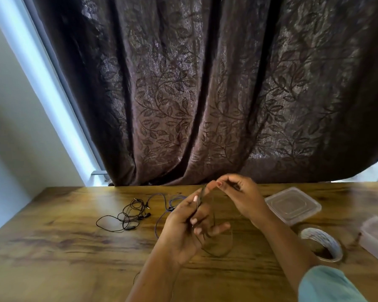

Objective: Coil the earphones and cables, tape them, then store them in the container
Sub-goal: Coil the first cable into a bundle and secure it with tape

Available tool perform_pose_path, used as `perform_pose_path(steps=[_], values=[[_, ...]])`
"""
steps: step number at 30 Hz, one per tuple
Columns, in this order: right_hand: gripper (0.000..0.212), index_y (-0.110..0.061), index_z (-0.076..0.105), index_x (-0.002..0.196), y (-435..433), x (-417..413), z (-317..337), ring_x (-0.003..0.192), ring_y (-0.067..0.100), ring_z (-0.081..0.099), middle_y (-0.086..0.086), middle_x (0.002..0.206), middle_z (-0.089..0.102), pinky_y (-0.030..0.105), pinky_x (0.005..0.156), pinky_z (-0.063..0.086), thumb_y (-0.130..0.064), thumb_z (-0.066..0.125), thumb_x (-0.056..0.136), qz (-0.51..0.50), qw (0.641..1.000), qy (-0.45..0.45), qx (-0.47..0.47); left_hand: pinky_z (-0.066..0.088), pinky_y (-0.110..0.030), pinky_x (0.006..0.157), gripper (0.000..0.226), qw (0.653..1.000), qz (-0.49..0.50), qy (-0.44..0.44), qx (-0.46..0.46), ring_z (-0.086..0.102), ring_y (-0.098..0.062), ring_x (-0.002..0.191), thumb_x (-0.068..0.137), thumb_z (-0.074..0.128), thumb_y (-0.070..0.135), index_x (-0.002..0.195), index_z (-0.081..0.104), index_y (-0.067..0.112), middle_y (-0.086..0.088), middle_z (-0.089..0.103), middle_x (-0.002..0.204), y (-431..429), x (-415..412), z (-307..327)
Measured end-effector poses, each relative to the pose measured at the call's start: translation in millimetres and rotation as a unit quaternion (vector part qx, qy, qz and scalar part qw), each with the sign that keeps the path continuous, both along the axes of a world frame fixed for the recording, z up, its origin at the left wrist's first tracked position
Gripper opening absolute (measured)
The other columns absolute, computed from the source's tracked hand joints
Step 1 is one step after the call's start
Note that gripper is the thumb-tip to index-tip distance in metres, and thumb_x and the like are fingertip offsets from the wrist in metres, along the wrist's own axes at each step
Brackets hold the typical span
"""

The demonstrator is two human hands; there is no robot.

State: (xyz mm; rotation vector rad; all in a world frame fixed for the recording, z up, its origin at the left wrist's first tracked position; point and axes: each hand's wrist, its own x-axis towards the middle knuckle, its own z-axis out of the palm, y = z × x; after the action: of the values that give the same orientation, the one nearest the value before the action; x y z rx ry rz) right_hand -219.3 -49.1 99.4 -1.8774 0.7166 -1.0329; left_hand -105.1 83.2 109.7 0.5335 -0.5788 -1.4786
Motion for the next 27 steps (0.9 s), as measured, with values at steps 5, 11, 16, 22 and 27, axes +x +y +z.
perform_pose_path(steps=[5, 11, 16, 22, 27], values=[[0.015, -0.033, 0.066, 0.083, 20, 9, -21, 0.068, 0.014, 0.065, -0.005, 0.073, 0.070, 0.033, 0.060, 0.048, -0.035, 0.056, 0.093, -0.023, 0.996, 0.078, -0.042, 0.057, -0.045, 0.074, 0.038, 0.992, 0.126, 0.000, 0.028, 0.051, -0.008, 0.043, 0.094, 0.040, 0.018, 0.128, 0.055, 0.009, 0.003, 0.046, 0.052, -10, 7, 1], [0.019, -0.026, 0.068, 0.101, 51, 12, -32, 0.058, -0.002, 0.057, -0.015, 0.063, 0.059, 0.015, 0.049, 0.038, -0.026, 0.050, 0.096, 0.010, 0.976, 0.192, -0.105, 0.056, -0.040, 0.078, 0.035, 0.973, 0.215, -0.086, 0.021, 0.070, -0.022, 0.083, 0.097, 0.038, 0.012, 0.129, 0.051, 0.018, -0.003, 0.061, 0.064, -24, 13, -2], [0.024, -0.028, 0.065, 0.102, 59, -3, -27, 0.071, 0.000, 0.059, -0.017, 0.084, 0.066, 0.023, 0.062, 0.049, -0.039, 0.043, 0.098, 0.059, 0.939, 0.319, -0.112, 0.046, -0.034, 0.092, 0.042, 0.942, 0.256, -0.217, 0.015, 0.068, -0.020, 0.093, 0.100, 0.034, 0.008, 0.139, 0.037, 0.021, -0.001, 0.065, 0.068, -33, 30, -15], [0.018, -0.031, 0.063, 0.091, 59, -27, 9, 0.062, -0.005, 0.053, -0.016, 0.061, 0.051, 0.018, 0.051, 0.036, -0.040, 0.048, 0.096, 0.094, 0.931, 0.329, -0.126, 0.053, -0.025, 0.084, 0.054, 0.871, 0.195, -0.449, 0.047, 0.065, -0.008, 0.081, 0.096, 0.036, -0.006, 0.142, 0.027, 0.022, -0.007, 0.061, 0.083, -28, 39, -32], [0.010, -0.033, 0.067, 0.087, 34, -29, 36, 0.069, 0.003, 0.058, -0.015, 0.075, 0.063, 0.024, 0.060, 0.045, -0.037, 0.058, 0.090, 0.042, 0.954, 0.245, -0.168, 0.052, -0.020, 0.063, 0.042, 0.904, 0.051, -0.422, 0.053, 0.064, -0.009, 0.069, 0.097, 0.035, -0.003, 0.134, 0.040, 0.018, 0.003, 0.065, 0.084, -17, 14, -24]])
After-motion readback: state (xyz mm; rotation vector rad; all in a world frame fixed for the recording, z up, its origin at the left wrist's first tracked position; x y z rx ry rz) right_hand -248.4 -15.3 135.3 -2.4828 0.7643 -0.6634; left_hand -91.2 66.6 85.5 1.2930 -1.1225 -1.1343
